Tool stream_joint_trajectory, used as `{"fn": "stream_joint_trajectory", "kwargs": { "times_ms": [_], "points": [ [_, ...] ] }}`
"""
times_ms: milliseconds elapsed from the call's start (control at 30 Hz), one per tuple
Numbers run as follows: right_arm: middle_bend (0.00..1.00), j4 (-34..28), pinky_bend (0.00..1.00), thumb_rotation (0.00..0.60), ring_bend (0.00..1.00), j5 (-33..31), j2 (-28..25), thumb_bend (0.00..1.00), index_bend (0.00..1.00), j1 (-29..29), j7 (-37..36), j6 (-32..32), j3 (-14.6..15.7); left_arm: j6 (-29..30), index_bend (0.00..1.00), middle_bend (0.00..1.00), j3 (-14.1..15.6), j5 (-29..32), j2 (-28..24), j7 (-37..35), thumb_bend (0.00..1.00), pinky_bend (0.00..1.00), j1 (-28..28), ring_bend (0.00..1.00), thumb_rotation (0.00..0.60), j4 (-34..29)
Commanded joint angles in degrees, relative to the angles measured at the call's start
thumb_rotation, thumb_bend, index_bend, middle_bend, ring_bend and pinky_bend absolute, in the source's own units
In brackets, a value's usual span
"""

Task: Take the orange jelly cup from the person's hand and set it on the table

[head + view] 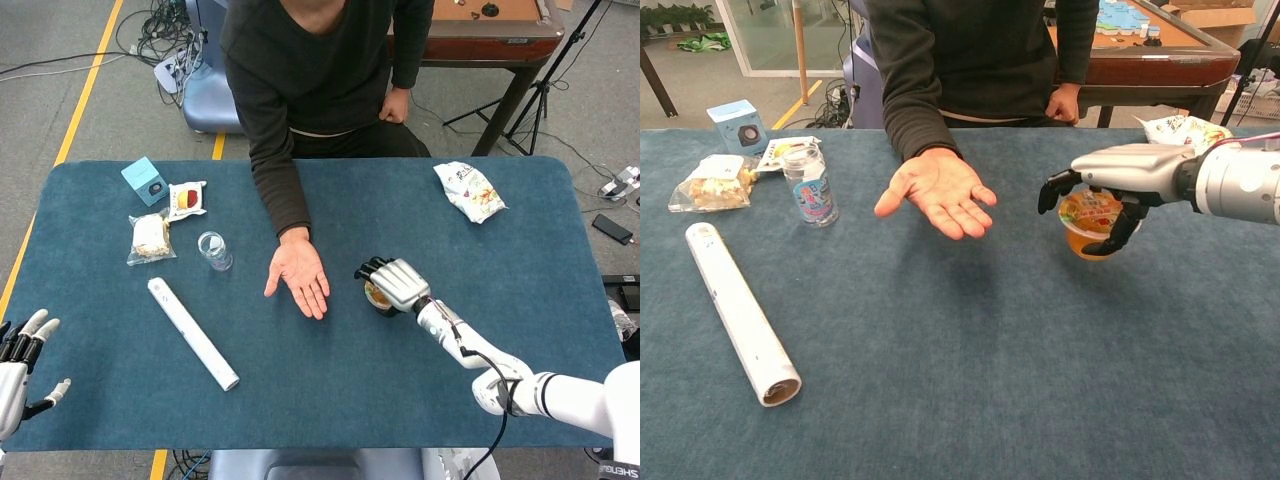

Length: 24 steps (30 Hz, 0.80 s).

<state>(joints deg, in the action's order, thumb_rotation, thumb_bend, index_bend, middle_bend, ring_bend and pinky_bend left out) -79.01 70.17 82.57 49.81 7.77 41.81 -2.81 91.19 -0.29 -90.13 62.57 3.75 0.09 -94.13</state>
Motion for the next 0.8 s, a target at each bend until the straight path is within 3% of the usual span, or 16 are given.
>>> {"fn": "stream_joint_trajectory", "kwargs": {
  "times_ms": [33, 133, 267, 533, 800],
  "points": [
    [0.1, -0.07, 0.3, 0.6, 0.04, -0.52, -0.04, 0.43, 0.05, -0.25, 0.96, -0.79, 0.57, 0.13, 0.14, 0.07, -0.08, 0.11, 0.01, -0.18, 0.21, 0.02, 0.08, 0.09, 0.6, 0.08],
    [0.01, -1.1, 0.2, 0.6, 0.0, -0.71, -0.78, 0.33, 0.0, -0.8, 2.0, -0.33, 0.83, 0.17, 0.14, 0.07, -0.05, 0.08, -0.01, -0.25, 0.21, 0.02, 0.13, 0.09, 0.6, 0.14],
    [0.0, -3.8, 0.15, 0.6, 0.0, -0.91, -2.79, 0.22, 0.0, -2.65, 2.63, 2.38, 0.86, 0.17, 0.14, 0.07, -0.02, -0.07, 0.07, -0.26, 0.21, 0.02, 0.11, 0.09, 0.6, 0.16],
    [0.0, -12.86, 0.15, 0.6, 0.0, 1.72, -11.54, 0.21, 0.0, -10.21, 3.76, 14.86, 1.56, 0.21, 0.14, 0.07, -0.3, 0.14, -0.07, -0.49, 0.21, 0.02, 0.04, 0.09, 0.6, 0.31],
    [0.1, -19.63, 0.15, 0.6, 0.0, 5.03, -18.44, 0.21, 0.0, -22.0, 5.01, 31.09, 4.39, -0.74, 0.14, 0.07, -0.67, 0.74, 0.36, -0.62, 0.21, 0.02, -0.53, 0.09, 0.6, 0.7]
  ]
}}
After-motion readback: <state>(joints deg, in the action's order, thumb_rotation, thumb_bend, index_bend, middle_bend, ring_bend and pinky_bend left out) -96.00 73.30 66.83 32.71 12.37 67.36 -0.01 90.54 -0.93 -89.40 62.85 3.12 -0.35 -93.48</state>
